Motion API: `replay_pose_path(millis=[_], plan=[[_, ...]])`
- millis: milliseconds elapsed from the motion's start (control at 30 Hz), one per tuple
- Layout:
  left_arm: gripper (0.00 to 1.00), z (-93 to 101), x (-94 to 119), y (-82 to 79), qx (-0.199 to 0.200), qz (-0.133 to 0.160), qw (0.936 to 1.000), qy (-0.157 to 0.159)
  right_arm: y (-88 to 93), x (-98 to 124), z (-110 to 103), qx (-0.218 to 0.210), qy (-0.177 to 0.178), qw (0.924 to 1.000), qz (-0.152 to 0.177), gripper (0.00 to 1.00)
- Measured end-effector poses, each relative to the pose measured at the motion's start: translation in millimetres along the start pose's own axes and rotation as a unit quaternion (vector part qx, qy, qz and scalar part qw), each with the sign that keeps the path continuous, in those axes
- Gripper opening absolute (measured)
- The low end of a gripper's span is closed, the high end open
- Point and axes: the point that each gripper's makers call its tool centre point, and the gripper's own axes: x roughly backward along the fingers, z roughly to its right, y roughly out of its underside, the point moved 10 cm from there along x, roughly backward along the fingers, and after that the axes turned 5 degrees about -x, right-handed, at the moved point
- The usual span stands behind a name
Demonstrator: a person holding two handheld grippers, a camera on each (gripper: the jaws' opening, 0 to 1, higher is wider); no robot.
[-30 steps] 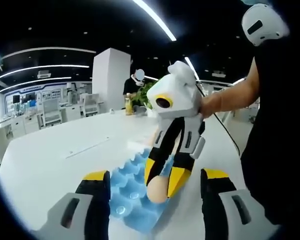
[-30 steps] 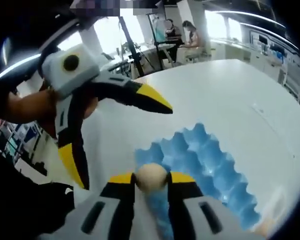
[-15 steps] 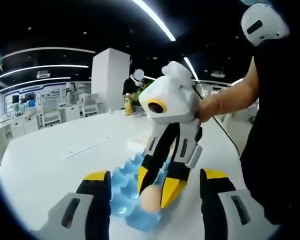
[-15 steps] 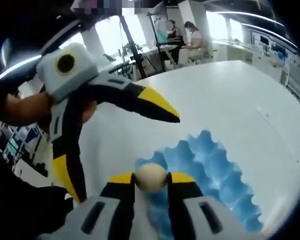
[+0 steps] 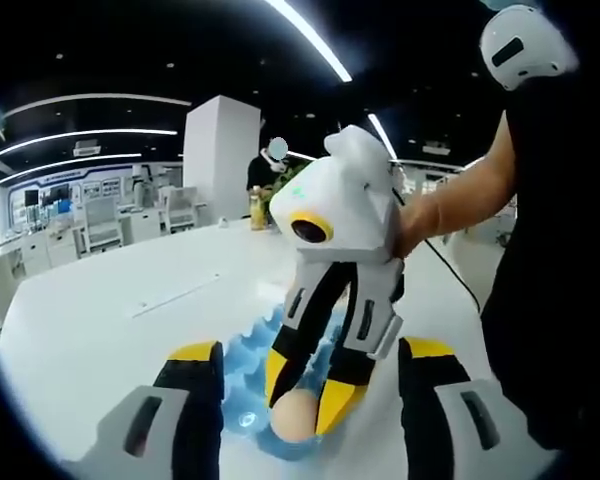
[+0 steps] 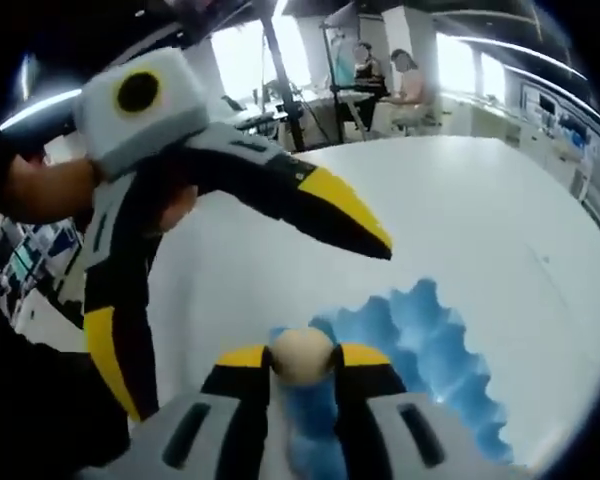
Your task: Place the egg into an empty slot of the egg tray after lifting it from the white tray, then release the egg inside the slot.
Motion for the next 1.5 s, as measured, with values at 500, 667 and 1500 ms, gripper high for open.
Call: replay_pose_path(millis=[500,667,1500], plan=[[0.7,0.6,1.4,2.5,0.006,0.0,1.0,0.0,2.1,-13.7,-2.9,0.096,0.01,0.995,-0.026,0.25],[0.7,0.6,2.9,1.7,0.007,0.002,1.0,-0.002,3.0,-15.0,-4.3,0.13,0.009,0.9911,-0.028,0.25],[0.68,2.2,2.1,2.9,0.009,-0.005,0.9999,-0.002,18.6,-5.4,-0.9,0.148,-0.01,0.9881,0.04,0.26]])
